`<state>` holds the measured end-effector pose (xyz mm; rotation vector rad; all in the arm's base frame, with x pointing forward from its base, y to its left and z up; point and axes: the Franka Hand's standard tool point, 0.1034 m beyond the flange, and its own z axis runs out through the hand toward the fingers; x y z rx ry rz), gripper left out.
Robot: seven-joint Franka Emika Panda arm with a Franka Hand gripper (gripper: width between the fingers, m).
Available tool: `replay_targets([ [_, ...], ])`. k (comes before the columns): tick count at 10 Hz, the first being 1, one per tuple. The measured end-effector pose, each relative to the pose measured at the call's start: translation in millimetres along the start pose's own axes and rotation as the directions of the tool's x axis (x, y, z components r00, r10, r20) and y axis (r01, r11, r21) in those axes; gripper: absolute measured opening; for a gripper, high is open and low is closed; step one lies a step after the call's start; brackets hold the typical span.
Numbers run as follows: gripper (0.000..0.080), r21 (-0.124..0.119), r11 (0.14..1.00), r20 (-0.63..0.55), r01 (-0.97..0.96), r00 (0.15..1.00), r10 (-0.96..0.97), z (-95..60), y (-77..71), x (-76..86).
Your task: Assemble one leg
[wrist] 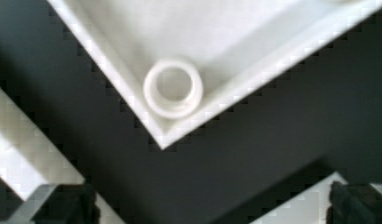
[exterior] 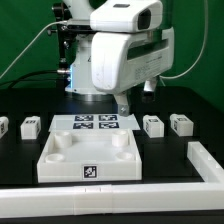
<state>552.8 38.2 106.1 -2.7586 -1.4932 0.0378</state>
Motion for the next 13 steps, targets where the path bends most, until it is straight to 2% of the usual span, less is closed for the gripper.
replay_targets([
  [2, 0.065, 0.005, 0.997, 0.001, 0.08, 0.997, -0.08, 13.7, -9.1, -27.3],
  [4, 0.065, 0.027, 0.978, 0.007, 0.204, 0.979, -0.205, 28.1, -19.9, -48.3],
  [6, 0.065, 0.044, 0.978, 0.013, 0.206, 0.978, -0.207, 34.0, -34.4, -63.6],
  [11, 0.065, 0.049, 0.973, 0.015, 0.225, 0.974, -0.226, 36.8, -36.1, -66.1],
  [12, 0.065, 0.054, 0.95, 0.011, 0.307, 0.951, -0.308, 41.6, -41.5, -71.9],
  [13, 0.065, 0.048, 0.934, 0.014, 0.353, 0.935, -0.354, 45.5, -50.0, -76.3],
])
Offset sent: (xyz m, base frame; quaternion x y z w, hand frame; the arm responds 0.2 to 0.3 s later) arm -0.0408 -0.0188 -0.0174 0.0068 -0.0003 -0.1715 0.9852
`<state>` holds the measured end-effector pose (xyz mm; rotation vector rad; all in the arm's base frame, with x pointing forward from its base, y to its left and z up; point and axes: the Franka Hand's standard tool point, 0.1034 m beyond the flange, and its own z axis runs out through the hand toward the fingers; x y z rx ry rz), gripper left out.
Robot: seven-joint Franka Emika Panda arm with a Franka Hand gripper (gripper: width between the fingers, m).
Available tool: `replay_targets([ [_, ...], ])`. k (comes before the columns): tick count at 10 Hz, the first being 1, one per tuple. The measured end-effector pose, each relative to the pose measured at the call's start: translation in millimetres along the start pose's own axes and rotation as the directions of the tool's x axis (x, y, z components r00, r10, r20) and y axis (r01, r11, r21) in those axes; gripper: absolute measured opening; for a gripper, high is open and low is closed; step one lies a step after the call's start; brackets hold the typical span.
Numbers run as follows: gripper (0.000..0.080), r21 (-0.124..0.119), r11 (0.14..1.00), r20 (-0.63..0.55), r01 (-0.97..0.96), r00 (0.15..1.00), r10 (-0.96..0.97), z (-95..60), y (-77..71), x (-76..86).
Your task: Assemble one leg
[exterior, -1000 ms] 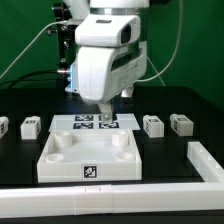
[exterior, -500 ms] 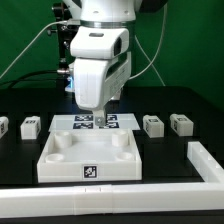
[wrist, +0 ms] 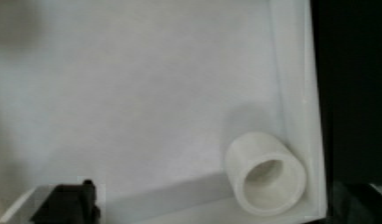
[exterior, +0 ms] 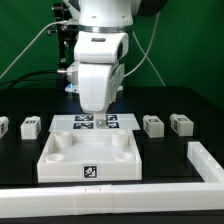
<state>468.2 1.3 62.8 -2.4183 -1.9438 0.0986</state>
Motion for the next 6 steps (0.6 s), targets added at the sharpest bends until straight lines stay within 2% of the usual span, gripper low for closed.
replay_targets([
  [3, 0.065, 0.035, 0.991, 0.001, 0.126, 0.992, -0.126, 16.3, -19.7, -10.6],
  [6, 0.065, 0.067, 0.989, -0.006, 0.135, 0.991, -0.135, 34.1, -31.3, -23.0],
])
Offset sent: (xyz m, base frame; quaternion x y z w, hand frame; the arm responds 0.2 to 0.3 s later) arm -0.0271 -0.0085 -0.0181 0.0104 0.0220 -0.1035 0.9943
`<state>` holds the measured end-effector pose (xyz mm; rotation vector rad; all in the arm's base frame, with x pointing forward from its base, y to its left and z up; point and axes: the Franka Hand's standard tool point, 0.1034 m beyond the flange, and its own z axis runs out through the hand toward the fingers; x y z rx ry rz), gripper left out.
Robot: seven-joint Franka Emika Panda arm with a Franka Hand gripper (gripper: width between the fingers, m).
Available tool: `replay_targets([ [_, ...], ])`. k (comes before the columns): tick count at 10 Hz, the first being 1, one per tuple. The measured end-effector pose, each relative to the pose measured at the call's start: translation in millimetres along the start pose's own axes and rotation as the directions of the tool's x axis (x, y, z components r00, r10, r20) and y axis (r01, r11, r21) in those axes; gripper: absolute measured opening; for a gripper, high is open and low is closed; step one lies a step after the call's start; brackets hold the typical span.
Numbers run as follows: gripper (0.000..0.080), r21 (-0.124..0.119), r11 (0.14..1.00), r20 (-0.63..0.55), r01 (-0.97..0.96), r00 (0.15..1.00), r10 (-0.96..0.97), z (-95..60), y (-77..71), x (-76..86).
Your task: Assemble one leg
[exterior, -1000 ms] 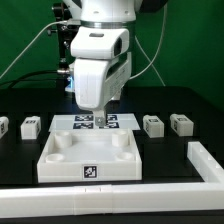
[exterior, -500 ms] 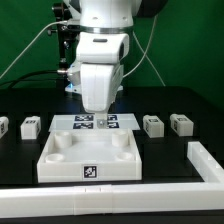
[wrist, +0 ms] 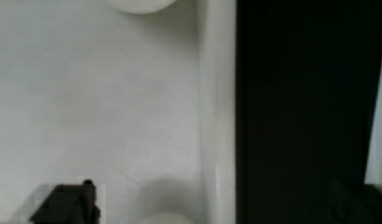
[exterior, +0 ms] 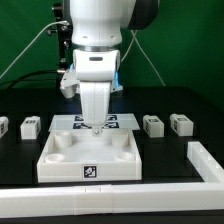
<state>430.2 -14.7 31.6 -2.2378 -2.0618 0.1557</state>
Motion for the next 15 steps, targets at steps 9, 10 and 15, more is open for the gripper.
replay_targets([
  [9, 0.0537, 0.039, 0.998, -0.004, -0.043, 0.999, 0.044, 20.7, -7.8, -1.8],
  [10, 0.04, 0.039, 0.998, -0.004, -0.043, 0.999, 0.044, 21.0, -8.0, -1.8],
  [15, 0.0076, 0.03, 0.999, -0.005, -0.043, 0.999, 0.043, 19.9, -6.0, -1.5],
])
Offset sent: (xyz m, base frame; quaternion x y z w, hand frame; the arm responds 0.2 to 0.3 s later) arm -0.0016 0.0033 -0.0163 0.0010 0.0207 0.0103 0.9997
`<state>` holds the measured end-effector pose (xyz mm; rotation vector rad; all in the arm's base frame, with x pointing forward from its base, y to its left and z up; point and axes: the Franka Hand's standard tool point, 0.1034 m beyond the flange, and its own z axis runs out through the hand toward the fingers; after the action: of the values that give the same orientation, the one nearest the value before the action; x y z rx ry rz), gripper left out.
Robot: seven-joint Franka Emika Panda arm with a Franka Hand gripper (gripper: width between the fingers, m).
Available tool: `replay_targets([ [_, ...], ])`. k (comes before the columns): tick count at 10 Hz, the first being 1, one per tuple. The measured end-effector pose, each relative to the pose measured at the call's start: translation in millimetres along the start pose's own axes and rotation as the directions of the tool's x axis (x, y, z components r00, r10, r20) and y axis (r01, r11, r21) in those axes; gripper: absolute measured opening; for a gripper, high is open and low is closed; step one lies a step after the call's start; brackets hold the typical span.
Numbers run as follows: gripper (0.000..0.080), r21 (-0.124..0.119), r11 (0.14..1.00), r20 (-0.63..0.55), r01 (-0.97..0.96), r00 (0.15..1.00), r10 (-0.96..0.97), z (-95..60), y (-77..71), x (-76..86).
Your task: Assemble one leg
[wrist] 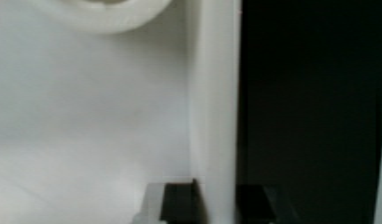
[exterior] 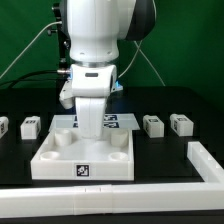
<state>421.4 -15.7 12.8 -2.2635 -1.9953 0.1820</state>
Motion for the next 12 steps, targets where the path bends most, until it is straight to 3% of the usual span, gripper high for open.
replay_targets([
  [5, 0.0077, 0.0, 1.0, 0.0, 0.0, 1.0, 0.0, 0.0, 0.0, 0.1],
  [12, 0.0077, -0.04, 0.997, 0.003, 0.07, 0.998, -0.07, -4.3, 24.4, 45.5],
])
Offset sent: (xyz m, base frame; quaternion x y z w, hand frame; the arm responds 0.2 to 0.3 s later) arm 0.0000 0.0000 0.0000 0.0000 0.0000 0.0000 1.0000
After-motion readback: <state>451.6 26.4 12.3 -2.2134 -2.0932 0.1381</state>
